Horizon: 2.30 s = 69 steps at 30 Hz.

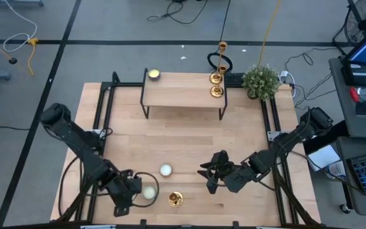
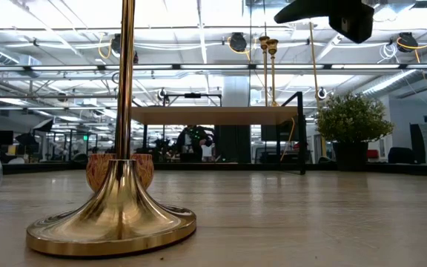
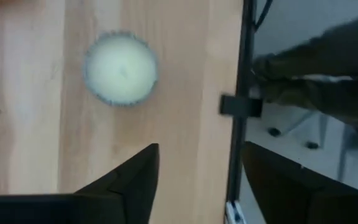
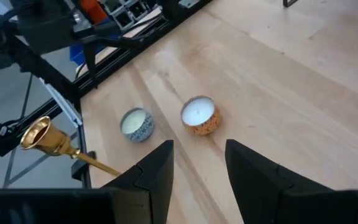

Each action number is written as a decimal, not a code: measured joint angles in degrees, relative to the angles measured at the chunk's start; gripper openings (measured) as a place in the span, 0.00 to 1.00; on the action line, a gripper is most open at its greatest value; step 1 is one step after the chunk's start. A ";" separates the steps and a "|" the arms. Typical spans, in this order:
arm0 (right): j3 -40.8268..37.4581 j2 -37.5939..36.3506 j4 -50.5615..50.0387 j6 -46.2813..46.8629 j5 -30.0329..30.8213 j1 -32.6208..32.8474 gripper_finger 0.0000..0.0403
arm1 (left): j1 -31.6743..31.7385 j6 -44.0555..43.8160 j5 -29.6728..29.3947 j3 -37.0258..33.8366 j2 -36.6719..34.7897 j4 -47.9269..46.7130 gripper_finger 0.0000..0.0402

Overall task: Pick & Place candle stick holders
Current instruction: Put the yellow patterned scented candle on the shelf aligned with the black patterned scented candle

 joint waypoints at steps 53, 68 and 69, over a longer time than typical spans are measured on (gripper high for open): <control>0.07 -1.33 -1.57 -11.96 -9.42 -1.80 0.36 | 29.66 6.15 0.40 25.14 27.84 -18.37 0.97; 0.07 -1.40 -1.99 -12.03 -10.41 -1.80 0.36 | 29.64 2.22 -1.08 30.64 30.56 -24.93 0.97; 0.07 -1.40 -1.99 -12.06 -10.41 -1.80 0.36 | 29.79 1.81 -1.03 30.64 30.55 -25.45 0.97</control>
